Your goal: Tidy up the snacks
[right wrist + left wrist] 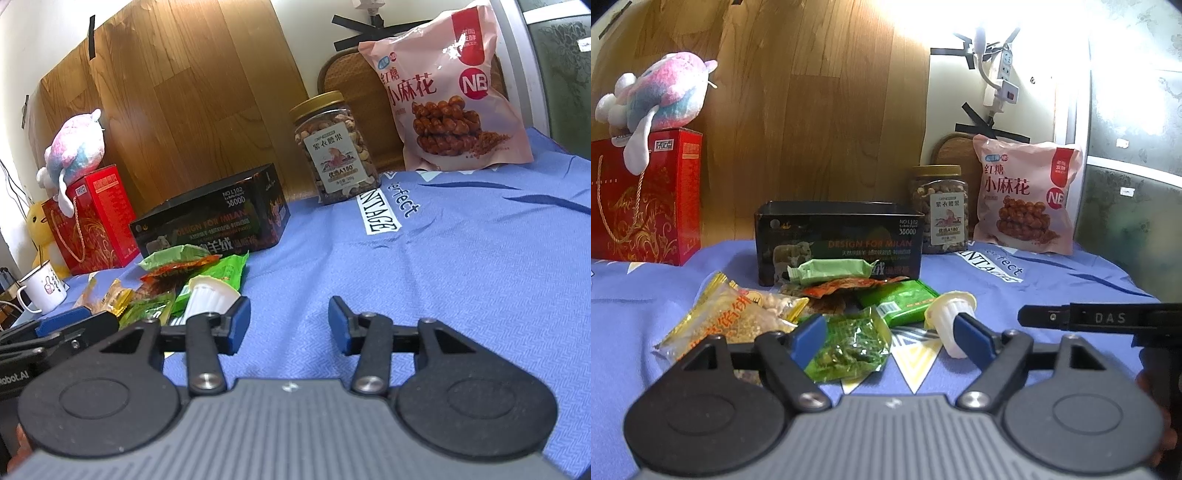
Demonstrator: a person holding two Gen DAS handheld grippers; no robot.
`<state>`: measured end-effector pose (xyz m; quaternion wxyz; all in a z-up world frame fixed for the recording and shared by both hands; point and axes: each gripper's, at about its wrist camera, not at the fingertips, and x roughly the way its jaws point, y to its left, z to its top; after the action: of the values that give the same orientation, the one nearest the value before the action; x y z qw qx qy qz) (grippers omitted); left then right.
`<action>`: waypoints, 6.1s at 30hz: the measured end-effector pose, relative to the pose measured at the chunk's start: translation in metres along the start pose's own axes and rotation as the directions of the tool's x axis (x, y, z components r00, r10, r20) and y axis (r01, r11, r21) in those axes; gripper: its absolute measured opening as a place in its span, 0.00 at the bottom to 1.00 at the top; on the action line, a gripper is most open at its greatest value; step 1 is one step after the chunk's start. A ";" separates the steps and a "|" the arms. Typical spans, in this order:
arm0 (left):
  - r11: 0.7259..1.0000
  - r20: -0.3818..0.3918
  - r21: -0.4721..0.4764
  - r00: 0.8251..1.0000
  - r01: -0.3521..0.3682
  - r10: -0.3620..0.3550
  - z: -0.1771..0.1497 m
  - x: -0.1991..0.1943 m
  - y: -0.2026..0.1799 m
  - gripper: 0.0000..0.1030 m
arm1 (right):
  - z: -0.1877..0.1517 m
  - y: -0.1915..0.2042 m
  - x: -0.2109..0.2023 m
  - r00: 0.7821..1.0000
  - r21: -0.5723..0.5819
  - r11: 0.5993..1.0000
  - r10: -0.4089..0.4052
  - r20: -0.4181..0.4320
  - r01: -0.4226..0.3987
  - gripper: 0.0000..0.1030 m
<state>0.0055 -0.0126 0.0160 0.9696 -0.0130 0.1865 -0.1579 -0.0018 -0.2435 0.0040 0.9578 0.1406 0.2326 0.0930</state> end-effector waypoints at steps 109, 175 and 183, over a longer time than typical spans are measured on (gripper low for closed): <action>0.990 0.020 -0.141 1.000 0.003 -0.001 -0.004 -0.040 0.034 0.79 | -0.002 -0.003 -0.005 0.999 0.004 1.000 -0.016 0.038 0.016 0.49; 0.966 -0.220 -0.197 0.953 0.167 -0.210 0.034 0.001 0.055 0.69 | -0.040 0.061 -0.050 0.987 -0.135 0.983 0.106 -0.118 -0.121 0.59; 0.937 -0.306 -0.261 0.901 0.231 -0.308 0.022 0.041 0.043 0.67 | -0.049 0.065 -0.035 0.980 -0.167 0.982 0.051 -0.193 -0.084 0.59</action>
<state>0.0627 0.0141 0.0176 0.8835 -0.1175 0.3645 -0.2696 -0.0627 -0.1795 -0.0030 0.9365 0.0550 0.3079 0.1585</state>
